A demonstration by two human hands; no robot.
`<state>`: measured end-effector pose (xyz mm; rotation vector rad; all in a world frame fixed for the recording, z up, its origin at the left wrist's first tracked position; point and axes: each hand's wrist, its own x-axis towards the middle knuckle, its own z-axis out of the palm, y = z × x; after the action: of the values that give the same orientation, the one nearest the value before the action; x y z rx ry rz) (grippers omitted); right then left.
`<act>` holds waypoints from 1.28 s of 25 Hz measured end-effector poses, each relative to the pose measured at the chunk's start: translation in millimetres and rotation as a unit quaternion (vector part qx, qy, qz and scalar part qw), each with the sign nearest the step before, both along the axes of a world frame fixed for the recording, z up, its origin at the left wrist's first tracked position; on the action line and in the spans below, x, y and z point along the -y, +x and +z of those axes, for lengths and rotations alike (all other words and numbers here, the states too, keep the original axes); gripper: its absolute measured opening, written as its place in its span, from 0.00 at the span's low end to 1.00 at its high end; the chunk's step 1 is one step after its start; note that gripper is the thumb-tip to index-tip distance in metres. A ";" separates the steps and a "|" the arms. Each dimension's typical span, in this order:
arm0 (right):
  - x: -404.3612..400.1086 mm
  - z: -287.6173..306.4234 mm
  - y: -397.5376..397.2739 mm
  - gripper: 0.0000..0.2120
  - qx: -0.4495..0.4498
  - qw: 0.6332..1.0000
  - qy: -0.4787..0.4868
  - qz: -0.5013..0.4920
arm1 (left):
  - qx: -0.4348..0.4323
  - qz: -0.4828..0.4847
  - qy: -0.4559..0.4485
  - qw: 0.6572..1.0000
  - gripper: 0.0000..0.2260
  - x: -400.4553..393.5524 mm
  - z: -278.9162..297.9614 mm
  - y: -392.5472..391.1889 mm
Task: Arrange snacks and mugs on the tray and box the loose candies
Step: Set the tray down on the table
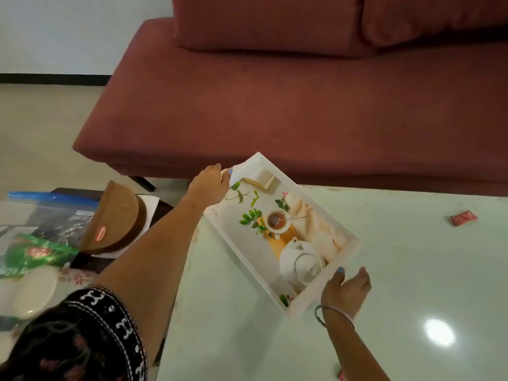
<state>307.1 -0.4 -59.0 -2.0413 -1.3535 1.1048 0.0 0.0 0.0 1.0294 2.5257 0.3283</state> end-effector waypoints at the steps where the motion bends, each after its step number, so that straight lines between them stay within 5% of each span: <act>1: 1.0 -8.5 -0.8 0.25 -0.002 0.999 -0.009 -0.035 | 0.018 0.011 -0.002 1.000 0.22 -9.7 -9.5 -5.1; 6: 3.2 -40.7 -4.2 0.18 -0.008 0.992 -0.039 -0.117 | 0.099 0.068 -0.004 0.993 0.27 -49.1 -51.9 -25.9; 16: -3.5 -54.0 12.4 0.11 -0.056 0.984 -0.068 -0.153 | 0.073 0.239 0.067 0.966 0.18 -46.4 -87.3 -55.6; 21: -36.9 -20.8 36.2 0.10 -0.075 0.995 -0.048 -0.043 | 0.151 0.324 0.141 0.923 0.10 33.1 -75.3 -44.3; 27: -73.9 7.5 75.1 0.12 -0.068 0.990 -0.070 0.102 | 0.243 0.466 0.196 0.828 0.08 131.5 -56.8 28.5; 32: -65.4 0.0 100.1 0.13 -0.036 0.986 -0.089 0.136 | 0.279 0.486 0.181 0.808 0.12 172.5 -64.7 79.0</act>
<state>407.2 65.0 -59.0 -1.9543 -1.5813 1.4501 79.0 -172.5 -64.7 -0.3704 2.2220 1.2176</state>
